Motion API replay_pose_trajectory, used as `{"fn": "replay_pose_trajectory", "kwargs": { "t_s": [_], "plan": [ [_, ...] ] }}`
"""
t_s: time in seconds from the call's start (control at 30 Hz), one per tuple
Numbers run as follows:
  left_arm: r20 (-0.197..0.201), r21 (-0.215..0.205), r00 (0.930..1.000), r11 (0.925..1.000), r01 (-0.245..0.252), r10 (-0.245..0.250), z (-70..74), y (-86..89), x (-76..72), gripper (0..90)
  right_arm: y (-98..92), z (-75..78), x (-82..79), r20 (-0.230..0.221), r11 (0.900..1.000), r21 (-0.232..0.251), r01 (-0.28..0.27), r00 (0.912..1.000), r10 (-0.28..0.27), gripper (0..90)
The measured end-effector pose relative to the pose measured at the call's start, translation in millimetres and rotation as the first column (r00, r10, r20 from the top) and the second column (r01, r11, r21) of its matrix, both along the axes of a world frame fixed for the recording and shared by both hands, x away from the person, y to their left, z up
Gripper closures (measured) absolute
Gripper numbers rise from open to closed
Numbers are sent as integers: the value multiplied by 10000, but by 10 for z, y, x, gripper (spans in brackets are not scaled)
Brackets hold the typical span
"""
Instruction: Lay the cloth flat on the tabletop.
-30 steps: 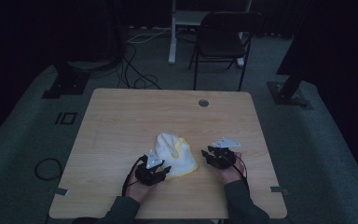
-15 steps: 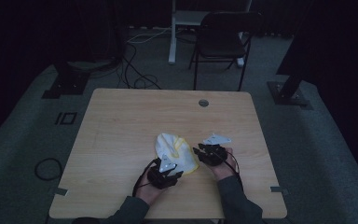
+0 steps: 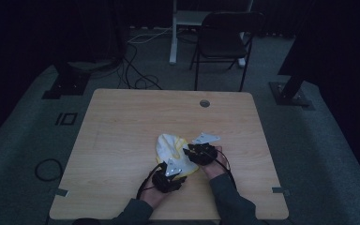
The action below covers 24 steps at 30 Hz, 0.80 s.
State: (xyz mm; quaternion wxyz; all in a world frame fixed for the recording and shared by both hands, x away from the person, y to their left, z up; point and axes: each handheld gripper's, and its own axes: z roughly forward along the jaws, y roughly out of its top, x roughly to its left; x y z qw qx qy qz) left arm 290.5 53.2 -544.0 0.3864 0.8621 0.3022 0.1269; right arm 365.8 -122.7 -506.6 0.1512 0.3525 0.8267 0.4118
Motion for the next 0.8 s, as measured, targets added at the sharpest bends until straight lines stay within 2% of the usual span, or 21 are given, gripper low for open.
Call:
{"fn": "replay_pose_trajectory", "kwargs": {
  "t_s": [0.23,0.43,0.5,0.57,0.77,0.8],
  "plan": [
    [159,101,9998,9999,-127,125,-5,17,-25,708,186,-4,40,-149,9983,16,-581,9982,581,641],
    [300,232,9994,9996,-184,177,-7,65,-47,797,325,-87,52,-441,9949,-125,-997,9941,991,632],
    [296,230,9993,9995,-233,226,-6,84,-50,832,351,-114,70,-584,9943,-210,-1044,9930,1030,714],
    [253,247,9996,9996,-160,154,-2,116,-47,856,358,-124,83,-579,9945,-391,-977,9938,953,843],
    [190,477,9996,9986,-213,204,20,235,-62,871,263,-90,108,-447,9962,-506,-712,9966,690,871],
    [165,513,9995,9983,-270,262,24,302,-67,871,222,-74,120,-398,9971,-492,-578,9976,559,871]
  ]
}}
